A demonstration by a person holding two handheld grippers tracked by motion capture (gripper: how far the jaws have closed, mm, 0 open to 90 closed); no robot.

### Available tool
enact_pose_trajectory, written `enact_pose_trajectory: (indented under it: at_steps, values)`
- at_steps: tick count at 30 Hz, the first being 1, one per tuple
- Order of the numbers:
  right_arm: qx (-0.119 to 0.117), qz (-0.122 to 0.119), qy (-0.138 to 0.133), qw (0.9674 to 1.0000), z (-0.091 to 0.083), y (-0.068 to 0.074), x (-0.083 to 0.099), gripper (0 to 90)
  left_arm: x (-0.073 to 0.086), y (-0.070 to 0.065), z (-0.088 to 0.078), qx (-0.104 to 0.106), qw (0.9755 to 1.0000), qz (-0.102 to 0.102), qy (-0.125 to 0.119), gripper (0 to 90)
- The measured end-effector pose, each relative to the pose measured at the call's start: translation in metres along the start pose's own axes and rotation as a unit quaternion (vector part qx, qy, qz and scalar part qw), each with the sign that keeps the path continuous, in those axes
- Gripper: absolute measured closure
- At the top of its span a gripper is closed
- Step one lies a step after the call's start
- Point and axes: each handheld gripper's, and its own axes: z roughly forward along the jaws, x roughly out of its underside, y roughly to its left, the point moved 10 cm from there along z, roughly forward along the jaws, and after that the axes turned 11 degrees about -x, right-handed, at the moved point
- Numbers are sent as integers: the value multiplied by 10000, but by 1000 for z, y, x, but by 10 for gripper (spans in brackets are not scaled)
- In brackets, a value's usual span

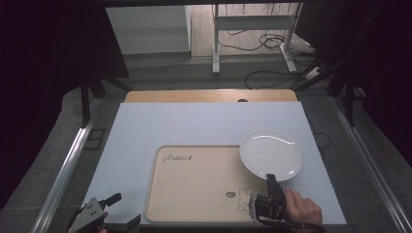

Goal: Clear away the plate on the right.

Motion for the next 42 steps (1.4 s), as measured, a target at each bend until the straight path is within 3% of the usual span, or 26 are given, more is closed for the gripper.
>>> enact_pose_trajectory:
  at_steps: [1, 3, 7, 8, 12, 14, 16, 17, 19, 20, 34, 36, 40, 41, 42]
  values:
    - [-21, 40, -206, 9998, 2, 2, -4, 844, 0, 0, 0, 0, 10000, -1, 0, 0]
    - [-63, 7, -131, 9999, -1, 3, -6, 844, 0, 0, 0, 0, 10000, 1, 3, 0]
    - [-10, -101, -340, 9994, -2, 4, -15, 844, 0, 0, 0, 5, 10000, 6, 6, 0]
    - [-49, -80, -229, 9997, -5, 6, -15, 844, 0, 0, 0, 4, 10000, 7, 7, 0]
    - [-28, -140, -342, 9993, -9, 8, -24, 844, 0, 0, 0, 4, 10000, 17, 12, 0]
    - [12, -227, -562, 9982, -11, 10, -34, 844, 0, 0, 0, 1, 10000, 23, 12, 0]
    - [-34, -249, -487, 9985, -14, 11, -34, 844, 0, 0, 0, 3, 10000, 21, 14, 0]
    - [-2, -225, -669, 9975, -13, 12, -40, 843, 0, 0, 0, 3, 10000, 23, 16, 0]
    - [-51, -268, -607, 9978, -17, 14, -42, 843, 0, 0, 0, 3, 10000, 27, 18, 0]
    - [-2, -289, -779, 9965, -18, 15, -49, 842, 0, 0, 0, 3, 10000, 31, 19, 0]
    - [-85, -521, -1044, 9931, -30, 26, -81, 841, 1, -1, 1, 12, 10000, 44, 35, 0]
    - [-28, -522, -1255, 9907, -30, 28, -90, 841, 1, -1, 1, 14, 10000, 46, 35, 0]
    - [-32, -564, -1338, 9894, -32, 30, -97, 841, 1, -1, 1, 15, 10000, 47, 37, 0]
    - [-95, -593, -1255, 9903, -34, 31, -97, 840, 1, -1, 1, 15, 10000, 48, 38, 0]
    - [-48, -588, -1372, 9888, -33, 31, -100, 840, 1, -1, 1, 15, 10000, 49, 38, 0]
